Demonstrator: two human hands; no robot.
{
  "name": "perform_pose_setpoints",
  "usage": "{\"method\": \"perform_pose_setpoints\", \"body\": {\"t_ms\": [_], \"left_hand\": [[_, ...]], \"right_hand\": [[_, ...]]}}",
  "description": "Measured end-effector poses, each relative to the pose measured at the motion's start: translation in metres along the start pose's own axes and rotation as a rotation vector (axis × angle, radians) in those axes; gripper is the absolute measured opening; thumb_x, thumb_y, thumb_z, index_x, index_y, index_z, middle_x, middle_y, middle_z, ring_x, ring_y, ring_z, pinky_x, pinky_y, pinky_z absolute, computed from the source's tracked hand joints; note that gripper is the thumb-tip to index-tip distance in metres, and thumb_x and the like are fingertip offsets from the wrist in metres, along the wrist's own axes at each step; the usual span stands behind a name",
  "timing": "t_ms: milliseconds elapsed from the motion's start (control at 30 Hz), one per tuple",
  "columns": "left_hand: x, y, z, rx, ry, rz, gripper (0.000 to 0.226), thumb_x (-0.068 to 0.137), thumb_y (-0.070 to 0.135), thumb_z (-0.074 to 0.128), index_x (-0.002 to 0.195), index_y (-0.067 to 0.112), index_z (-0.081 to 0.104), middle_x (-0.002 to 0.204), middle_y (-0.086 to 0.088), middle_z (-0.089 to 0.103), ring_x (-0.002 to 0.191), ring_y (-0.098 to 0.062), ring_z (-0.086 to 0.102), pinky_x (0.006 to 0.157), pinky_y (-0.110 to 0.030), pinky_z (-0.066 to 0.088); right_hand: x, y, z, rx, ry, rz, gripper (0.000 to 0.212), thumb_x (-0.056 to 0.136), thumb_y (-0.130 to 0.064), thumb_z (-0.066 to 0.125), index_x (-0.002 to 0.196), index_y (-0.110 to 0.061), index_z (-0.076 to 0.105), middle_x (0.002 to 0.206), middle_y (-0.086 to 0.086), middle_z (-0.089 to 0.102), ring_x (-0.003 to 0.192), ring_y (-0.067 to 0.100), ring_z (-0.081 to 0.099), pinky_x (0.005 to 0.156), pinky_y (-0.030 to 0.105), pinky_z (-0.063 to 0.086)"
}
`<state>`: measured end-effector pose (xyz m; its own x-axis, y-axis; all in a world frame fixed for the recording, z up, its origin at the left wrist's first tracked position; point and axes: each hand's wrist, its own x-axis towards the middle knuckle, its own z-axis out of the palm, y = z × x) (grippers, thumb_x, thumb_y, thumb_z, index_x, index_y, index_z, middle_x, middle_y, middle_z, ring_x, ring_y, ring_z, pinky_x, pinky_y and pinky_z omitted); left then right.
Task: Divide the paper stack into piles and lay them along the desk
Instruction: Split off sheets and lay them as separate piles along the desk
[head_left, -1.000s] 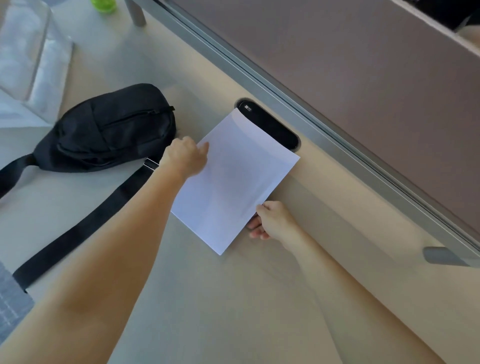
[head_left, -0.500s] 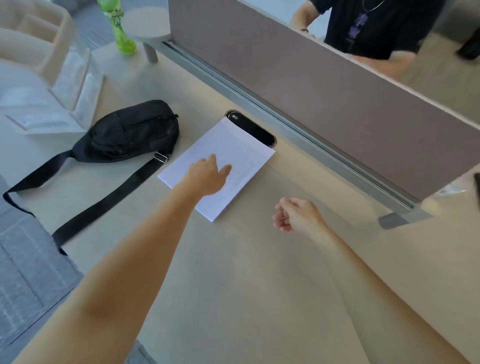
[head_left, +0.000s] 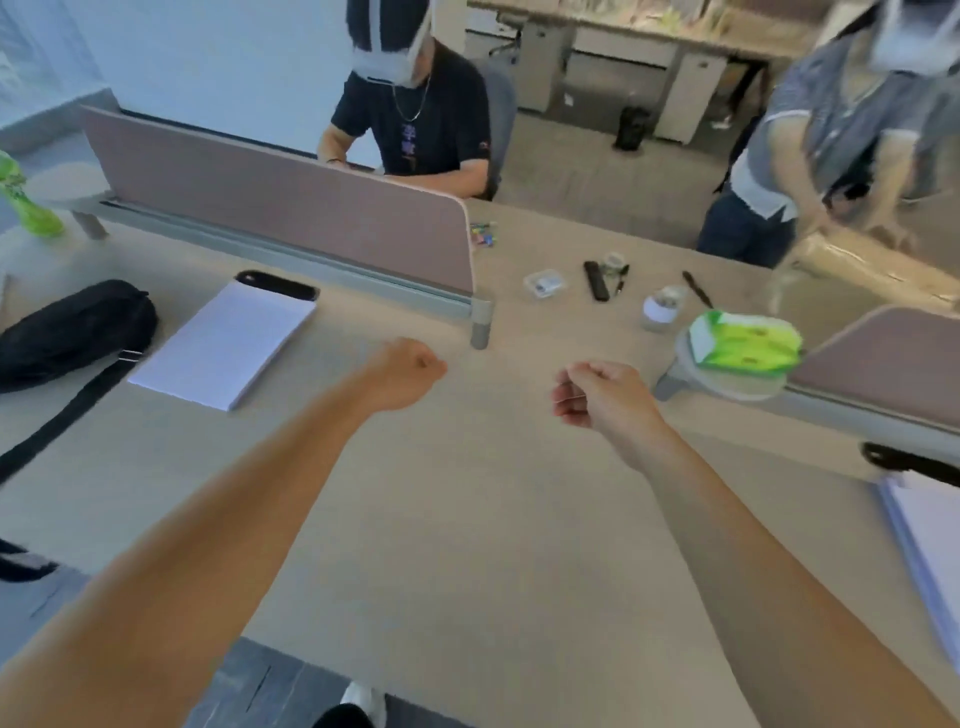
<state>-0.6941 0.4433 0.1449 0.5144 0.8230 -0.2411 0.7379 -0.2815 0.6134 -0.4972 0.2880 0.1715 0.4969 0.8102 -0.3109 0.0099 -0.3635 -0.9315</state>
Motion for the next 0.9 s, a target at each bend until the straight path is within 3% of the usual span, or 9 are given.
{"method": "perform_pose_setpoints", "body": {"t_ms": [167, 267, 333, 433, 600, 700, 833, 900], "left_hand": [[-0.049, 0.096, 0.064, 0.062, -0.171, 0.242, 0.027, 0.092, 0.037, 0.056, 0.091, 0.015, 0.071, 0.093, -0.006, 0.072, 0.089, -0.021, 0.068, 0.081, -0.033, 0.053], [-0.079, 0.14, 0.1, -0.035, -0.309, 0.355, 0.02, 0.087, 0.038, 0.058, 0.08, 0.025, 0.069, 0.093, -0.001, 0.074, 0.086, -0.017, 0.072, 0.078, -0.034, 0.055], [-0.1, 0.163, 0.123, -0.115, -0.375, 0.416, 0.023, 0.083, 0.04, 0.053, 0.077, 0.023, 0.068, 0.094, -0.003, 0.075, 0.086, -0.02, 0.073, 0.079, -0.038, 0.056], [-0.134, 0.188, 0.157, -0.246, -0.496, 0.467, 0.021, 0.091, 0.029, 0.053, 0.084, 0.017, 0.068, 0.098, -0.007, 0.074, 0.082, -0.019, 0.071, 0.079, -0.037, 0.055], [-0.187, 0.212, 0.215, -0.375, -0.589, 0.423, 0.016, 0.093, 0.023, 0.053, 0.081, 0.021, 0.063, 0.094, -0.006, 0.071, 0.073, -0.017, 0.064, 0.067, -0.027, 0.048], [-0.216, 0.234, 0.24, -0.416, -0.673, 0.401, 0.013, 0.094, 0.024, 0.053, 0.084, 0.023, 0.061, 0.092, -0.002, 0.067, 0.075, -0.017, 0.063, 0.069, -0.028, 0.048], [-0.234, 0.261, 0.274, -0.431, -0.696, 0.358, 0.008, 0.093, 0.028, 0.056, 0.087, 0.023, 0.059, 0.092, -0.001, 0.067, 0.078, -0.019, 0.064, 0.074, -0.032, 0.05], [-0.24, 0.276, 0.3, -0.413, -0.719, 0.317, 0.008, 0.093, 0.029, 0.056, 0.088, 0.023, 0.059, 0.094, -0.001, 0.067, 0.08, -0.02, 0.065, 0.077, -0.033, 0.052]], "right_hand": [[-0.11, 0.02, -0.118, 0.028, 0.274, -0.046, 0.026, 0.1, -0.015, 0.047, 0.079, -0.014, 0.061, 0.073, 0.006, 0.065, 0.058, 0.016, 0.061, 0.059, 0.025, 0.049], [-0.192, 0.039, -0.164, 0.024, 0.458, -0.012, 0.022, 0.1, -0.015, 0.049, 0.084, -0.01, 0.063, 0.076, 0.008, 0.066, 0.062, 0.019, 0.062, 0.063, 0.027, 0.049], [-0.243, 0.054, -0.184, 0.015, 0.57, 0.036, 0.019, 0.098, -0.016, 0.052, 0.086, -0.008, 0.064, 0.079, 0.009, 0.067, 0.065, 0.021, 0.063, 0.066, 0.029, 0.051], [-0.306, 0.077, -0.204, 0.003, 0.682, 0.114, 0.019, 0.097, -0.018, 0.055, 0.085, -0.009, 0.067, 0.082, 0.009, 0.068, 0.066, 0.023, 0.064, 0.068, 0.031, 0.051], [-0.369, 0.109, -0.225, -0.051, 0.746, 0.201, 0.021, 0.098, -0.025, 0.055, 0.089, -0.009, 0.066, 0.087, 0.007, 0.068, 0.067, 0.02, 0.066, 0.069, 0.032, 0.051], [-0.395, 0.126, -0.246, -0.124, 0.777, 0.215, 0.021, 0.098, -0.025, 0.054, 0.094, -0.009, 0.067, 0.092, 0.009, 0.069, 0.068, 0.019, 0.067, 0.069, 0.032, 0.052], [-0.42, 0.16, -0.286, -0.373, 0.727, 0.238, 0.023, 0.098, -0.029, 0.055, 0.099, -0.01, 0.067, 0.093, 0.003, 0.072, 0.076, 0.016, 0.071, 0.08, 0.044, 0.057], [-0.43, 0.178, -0.311, -0.369, 0.711, 0.24, 0.024, 0.098, -0.031, 0.054, 0.103, -0.011, 0.067, 0.094, 0.001, 0.072, 0.079, 0.015, 0.072, 0.083, 0.048, 0.057]]}}
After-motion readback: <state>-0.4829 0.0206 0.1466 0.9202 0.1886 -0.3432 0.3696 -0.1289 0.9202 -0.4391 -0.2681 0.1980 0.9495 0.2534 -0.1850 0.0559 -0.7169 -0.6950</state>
